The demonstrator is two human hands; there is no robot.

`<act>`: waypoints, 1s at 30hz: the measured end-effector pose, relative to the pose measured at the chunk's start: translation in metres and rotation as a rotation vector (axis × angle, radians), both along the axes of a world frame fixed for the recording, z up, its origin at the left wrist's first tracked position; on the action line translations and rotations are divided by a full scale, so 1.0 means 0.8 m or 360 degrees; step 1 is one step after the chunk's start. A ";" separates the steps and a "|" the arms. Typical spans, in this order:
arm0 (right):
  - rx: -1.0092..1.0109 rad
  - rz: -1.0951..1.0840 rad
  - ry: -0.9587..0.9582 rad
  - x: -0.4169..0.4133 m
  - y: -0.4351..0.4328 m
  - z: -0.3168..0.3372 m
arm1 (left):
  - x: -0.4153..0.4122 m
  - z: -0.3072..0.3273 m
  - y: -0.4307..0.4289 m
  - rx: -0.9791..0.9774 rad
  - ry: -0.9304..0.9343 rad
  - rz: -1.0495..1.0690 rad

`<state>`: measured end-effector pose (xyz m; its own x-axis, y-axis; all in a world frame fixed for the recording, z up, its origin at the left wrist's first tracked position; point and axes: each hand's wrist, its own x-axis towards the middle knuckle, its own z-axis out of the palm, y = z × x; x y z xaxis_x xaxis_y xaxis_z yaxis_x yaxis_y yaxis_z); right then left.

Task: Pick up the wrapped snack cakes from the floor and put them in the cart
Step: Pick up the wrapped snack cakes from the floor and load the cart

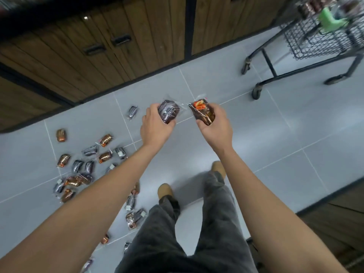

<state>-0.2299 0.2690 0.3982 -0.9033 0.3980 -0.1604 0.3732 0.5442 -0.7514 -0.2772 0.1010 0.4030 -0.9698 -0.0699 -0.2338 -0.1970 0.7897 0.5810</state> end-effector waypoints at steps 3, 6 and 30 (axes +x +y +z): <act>-0.0024 -0.0140 0.0010 0.015 0.069 0.030 | 0.006 0.025 0.072 0.0017 0.0059 -0.0050; -0.0033 -0.0257 0.0002 0.025 0.147 0.052 | 0.008 0.044 0.156 0.0018 0.0056 -0.0072; 0.0132 -0.0549 0.0009 -0.060 0.625 0.113 | -0.090 0.075 0.657 0.0230 -0.0079 -0.0293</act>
